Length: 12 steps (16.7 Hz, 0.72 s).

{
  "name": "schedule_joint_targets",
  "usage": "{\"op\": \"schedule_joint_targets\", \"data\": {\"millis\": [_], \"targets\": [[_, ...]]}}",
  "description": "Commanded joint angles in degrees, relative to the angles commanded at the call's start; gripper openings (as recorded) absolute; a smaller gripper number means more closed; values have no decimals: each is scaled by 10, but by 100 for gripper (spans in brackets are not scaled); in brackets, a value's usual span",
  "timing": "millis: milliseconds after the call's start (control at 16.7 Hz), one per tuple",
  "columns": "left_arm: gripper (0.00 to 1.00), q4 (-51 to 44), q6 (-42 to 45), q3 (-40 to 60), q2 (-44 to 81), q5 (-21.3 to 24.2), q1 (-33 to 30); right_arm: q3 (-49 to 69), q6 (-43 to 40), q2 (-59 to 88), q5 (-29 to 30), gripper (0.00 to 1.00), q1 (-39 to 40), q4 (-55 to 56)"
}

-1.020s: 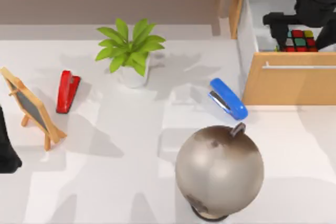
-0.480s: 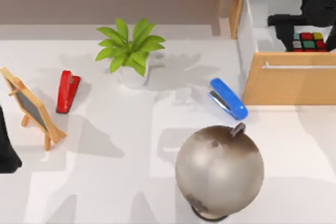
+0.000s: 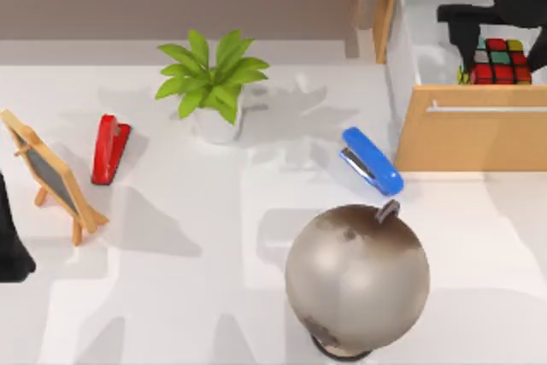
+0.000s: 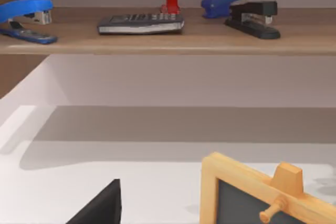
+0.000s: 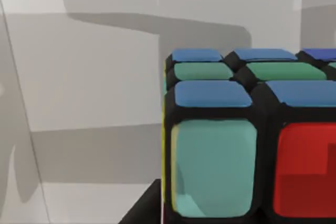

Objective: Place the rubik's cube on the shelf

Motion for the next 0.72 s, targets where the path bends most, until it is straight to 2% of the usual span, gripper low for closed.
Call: {"op": "schedule_joint_targets", "data": {"millis": [360,720], "targets": [[100,0,0,0,0,0,0,18,-27,14,7,0,0,22],[100,0,0,0,0,0,0,-23,-26,-29,26,0,10,25]]}}
